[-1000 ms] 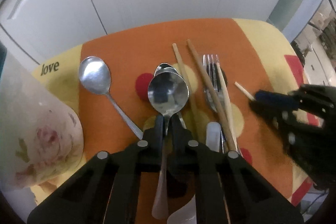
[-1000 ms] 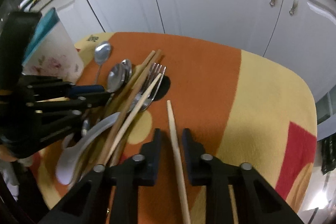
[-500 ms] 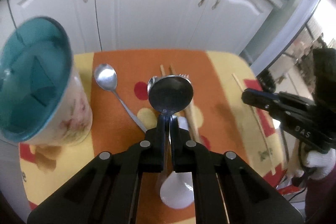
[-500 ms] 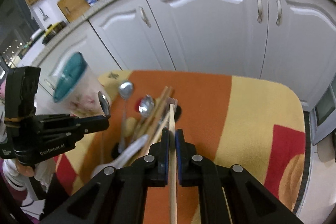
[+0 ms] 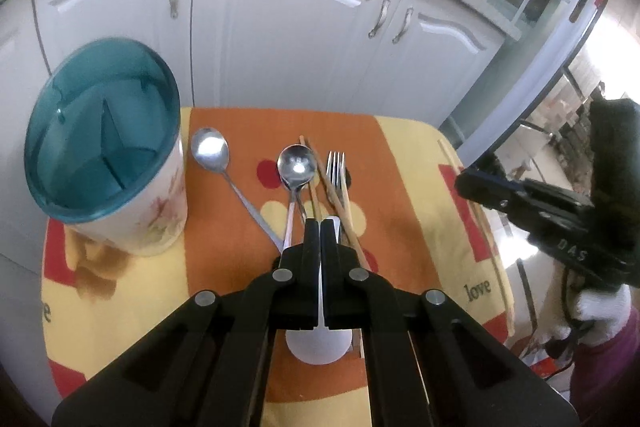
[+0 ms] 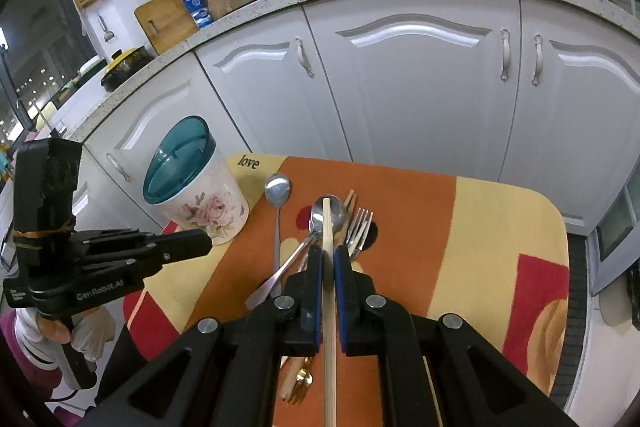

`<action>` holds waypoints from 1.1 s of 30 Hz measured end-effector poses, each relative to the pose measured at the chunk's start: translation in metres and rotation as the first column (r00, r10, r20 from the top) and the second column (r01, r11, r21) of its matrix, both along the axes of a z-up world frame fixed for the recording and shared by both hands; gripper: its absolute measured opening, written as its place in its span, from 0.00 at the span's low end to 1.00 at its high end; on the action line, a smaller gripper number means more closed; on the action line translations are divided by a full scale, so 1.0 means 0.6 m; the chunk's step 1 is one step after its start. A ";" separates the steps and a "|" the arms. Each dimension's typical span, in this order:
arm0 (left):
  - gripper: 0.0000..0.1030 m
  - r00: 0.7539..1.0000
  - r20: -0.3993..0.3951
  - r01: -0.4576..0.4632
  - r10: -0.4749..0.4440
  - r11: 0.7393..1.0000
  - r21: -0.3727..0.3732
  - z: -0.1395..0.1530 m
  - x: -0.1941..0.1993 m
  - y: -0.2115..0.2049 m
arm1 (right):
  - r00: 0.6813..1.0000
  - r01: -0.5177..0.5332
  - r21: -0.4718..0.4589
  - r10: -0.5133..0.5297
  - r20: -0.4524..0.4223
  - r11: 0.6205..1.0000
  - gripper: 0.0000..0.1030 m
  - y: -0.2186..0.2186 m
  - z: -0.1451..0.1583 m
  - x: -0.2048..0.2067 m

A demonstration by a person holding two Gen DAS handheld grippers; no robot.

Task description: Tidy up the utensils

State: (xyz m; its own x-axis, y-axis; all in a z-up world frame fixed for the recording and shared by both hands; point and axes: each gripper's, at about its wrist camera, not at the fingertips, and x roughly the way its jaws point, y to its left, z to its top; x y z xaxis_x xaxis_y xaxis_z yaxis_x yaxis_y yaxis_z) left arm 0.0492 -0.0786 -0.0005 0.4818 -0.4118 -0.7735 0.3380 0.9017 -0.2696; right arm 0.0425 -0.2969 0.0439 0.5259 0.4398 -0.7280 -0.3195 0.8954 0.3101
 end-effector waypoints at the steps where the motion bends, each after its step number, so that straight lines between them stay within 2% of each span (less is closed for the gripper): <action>1: 0.00 1.000 -0.002 -0.001 0.001 1.000 0.011 -0.005 -0.001 -0.002 | 1.000 0.002 -0.001 -0.002 -0.005 1.000 0.05 -0.001 -0.002 0.000; 4: 0.01 0.999 -0.035 0.005 -0.004 0.999 0.049 -0.031 0.018 -0.020 | 1.000 0.004 -0.007 -0.005 -0.018 1.000 0.05 -0.007 -0.009 0.000; 6: 0.08 0.999 -0.048 0.006 -0.002 0.996 0.089 -0.050 0.030 -0.031 | 1.000 0.006 -0.004 -0.006 -0.023 1.000 0.05 -0.013 -0.013 -0.001; 8: 0.23 0.998 -0.061 0.016 -0.007 0.991 0.133 -0.070 0.045 -0.045 | 1.000 0.007 0.001 -0.007 -0.031 1.000 0.05 -0.017 -0.020 0.001; 16: 0.23 0.993 -0.117 0.027 0.003 0.966 0.257 -0.135 0.114 -0.073 | 0.998 0.022 0.040 -0.019 -0.065 0.999 0.05 -0.035 -0.051 0.016; 19: 0.20 0.993 -0.108 0.076 -0.044 0.946 0.316 -0.143 0.124 -0.089 | 0.998 0.020 0.049 -0.016 -0.068 0.999 0.05 -0.038 -0.054 0.020; 22: 0.11 0.985 -0.157 0.113 -0.068 0.947 0.300 -0.140 0.123 -0.089 | 0.997 0.024 0.061 -0.020 -0.070 0.998 0.05 -0.042 -0.057 0.025; 23: 0.11 0.984 -0.161 0.126 -0.080 0.946 0.298 -0.141 0.120 -0.087 | 0.997 0.027 0.064 -0.022 -0.071 0.998 0.05 -0.044 -0.058 0.026; 25: 0.11 0.983 -0.155 0.141 -0.096 0.941 0.307 -0.141 0.118 -0.088 | 0.997 0.029 0.071 -0.024 -0.072 0.997 0.05 -0.044 -0.059 0.029; 29: 0.03 0.985 -0.140 0.144 -0.106 0.941 0.305 -0.141 0.112 -0.092 | 0.997 0.027 0.070 -0.021 -0.077 0.997 0.05 -0.040 -0.063 0.035; 33: 0.03 0.985 -0.161 0.091 -0.060 0.977 0.195 -0.131 0.109 -0.071 | 0.998 0.024 0.064 -0.020 -0.057 0.998 0.05 -0.035 -0.051 0.031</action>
